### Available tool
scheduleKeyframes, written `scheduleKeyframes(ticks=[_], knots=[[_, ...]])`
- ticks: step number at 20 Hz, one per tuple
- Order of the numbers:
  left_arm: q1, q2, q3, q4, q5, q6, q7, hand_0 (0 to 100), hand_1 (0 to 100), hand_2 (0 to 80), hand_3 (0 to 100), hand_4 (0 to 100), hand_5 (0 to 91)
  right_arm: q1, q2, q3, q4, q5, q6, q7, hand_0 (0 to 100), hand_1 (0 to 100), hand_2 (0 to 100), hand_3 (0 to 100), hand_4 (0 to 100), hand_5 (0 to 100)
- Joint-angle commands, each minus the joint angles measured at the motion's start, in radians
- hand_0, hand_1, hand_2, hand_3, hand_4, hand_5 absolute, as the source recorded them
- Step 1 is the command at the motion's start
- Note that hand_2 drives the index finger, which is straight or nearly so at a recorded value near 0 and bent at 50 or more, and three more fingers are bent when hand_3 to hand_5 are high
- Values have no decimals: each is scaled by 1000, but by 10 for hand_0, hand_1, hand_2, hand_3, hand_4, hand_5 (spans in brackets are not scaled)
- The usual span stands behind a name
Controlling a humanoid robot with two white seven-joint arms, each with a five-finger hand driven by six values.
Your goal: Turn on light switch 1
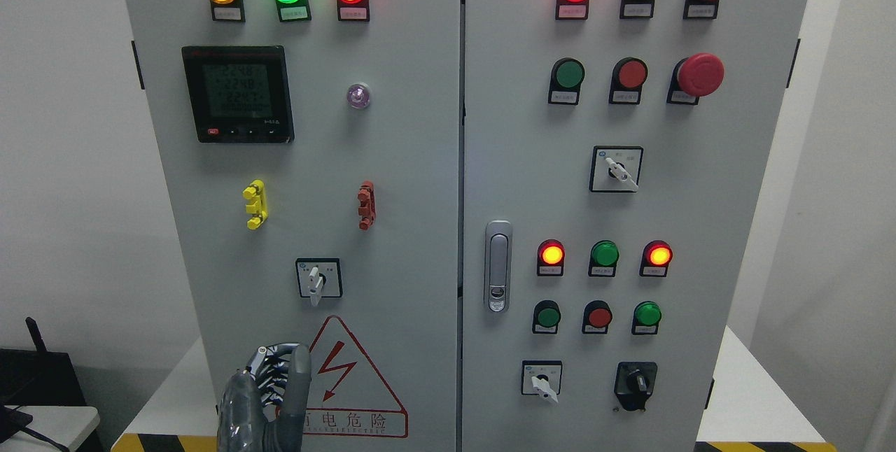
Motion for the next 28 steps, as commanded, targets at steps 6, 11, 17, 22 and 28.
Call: scheduleKeyframes(ticks=[6, 11, 17, 22, 28], knots=[[-43, -13, -23, 1, 1, 43, 36, 180, 329, 468, 825, 860, 868, 1, 0, 17, 0, -25, 1, 0, 120, 389, 0, 0, 0, 0], [-61, -13, -23, 2, 7, 43, 36, 271, 304, 469, 825, 860, 869, 1, 0, 17, 0, -25, 1, 0, 120, 389, 0, 0, 0, 0], [-69, -15, -23, 2, 10, 84, 50, 314, 239, 469, 830, 861, 870, 1, 0, 17, 0, -25, -1, 0, 120, 389, 0, 0, 0, 0], [-101, -16, -23, 4, 16, 121, 50, 328, 258, 466, 827, 860, 870, -1, 0, 17, 0, -25, -1, 0, 120, 389, 0, 0, 0, 0], [-136, -21, -22, 6, 14, 148, 65, 291, 362, 457, 815, 856, 870, -1, 0, 17, 0, -25, -1, 0, 120, 389, 0, 0, 0, 0]])
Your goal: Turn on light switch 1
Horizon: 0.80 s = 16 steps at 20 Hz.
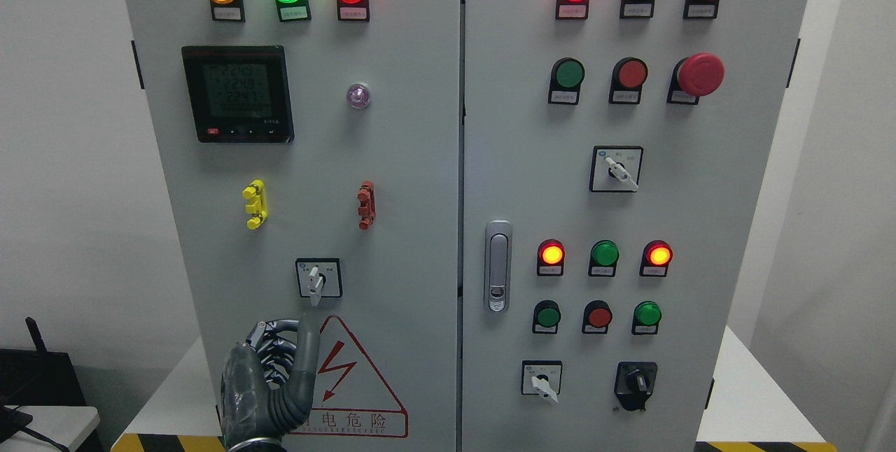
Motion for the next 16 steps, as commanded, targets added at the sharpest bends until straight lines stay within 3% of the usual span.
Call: scheduleKeyframes(ticks=[1, 16], knots=[[-40, -6, -1, 4, 1, 27, 7, 290, 366, 457, 815, 856, 870, 0, 0, 17, 0, -25, 1, 0, 120, 389, 0, 0, 0, 0], [-67, -6, 4, 12, 18, 55, 7, 353, 385, 449, 800, 850, 871, -1, -1, 17, 0, -25, -1, 0, 120, 389, 0, 0, 0, 0]])
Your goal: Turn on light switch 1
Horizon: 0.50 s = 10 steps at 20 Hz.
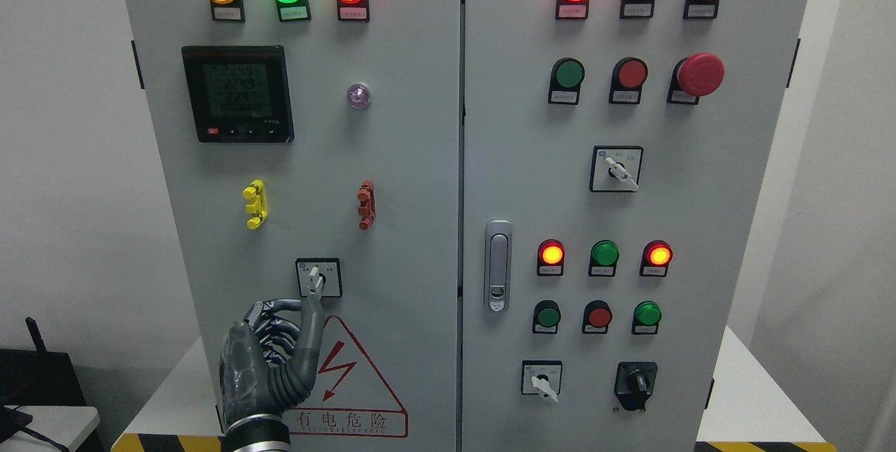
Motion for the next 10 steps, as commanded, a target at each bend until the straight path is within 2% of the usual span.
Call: scheduleKeyframes(ticks=[1, 10], knots=[[-9, -1, 2, 5, 15, 12, 1, 353, 386, 449, 800, 850, 871, 0, 1, 17, 0, -25, 1, 0, 120, 389, 0, 0, 0, 0], [-37, -3, 1, 6, 39, 48, -1, 349, 423, 445, 787, 850, 872, 1, -1, 17, 0, -25, 1, 0, 120, 389, 0, 0, 0, 0]])
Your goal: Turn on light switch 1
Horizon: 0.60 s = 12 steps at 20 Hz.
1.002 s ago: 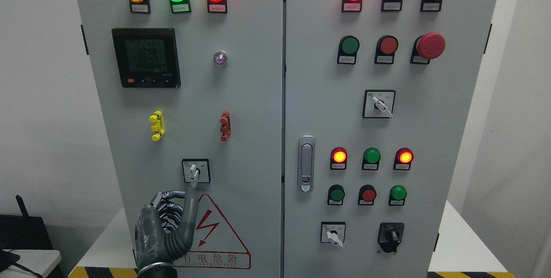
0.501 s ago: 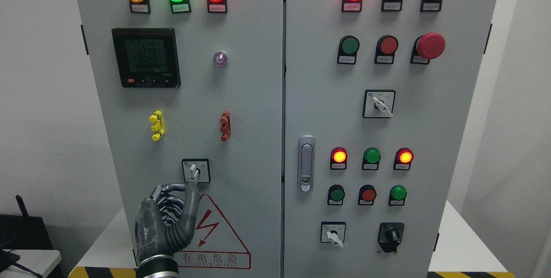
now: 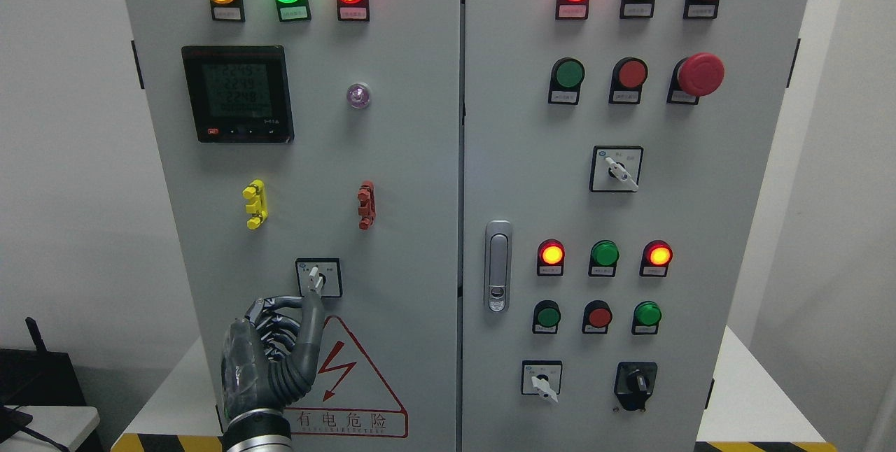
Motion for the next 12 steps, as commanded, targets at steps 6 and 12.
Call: scheduleKeyframes(ticks=[6, 12], knots=[[-33, -2, -2, 3, 15, 34, -4, 364, 447, 447, 782, 857, 876, 1, 1, 17, 0, -25, -1, 0, 120, 389, 0, 0, 0, 0], [-41, -2, -3, 3, 29, 68, -6, 380, 425, 453, 789, 871, 878, 1, 1, 17, 0, -25, 1, 0, 120, 389, 0, 0, 0, 0]])
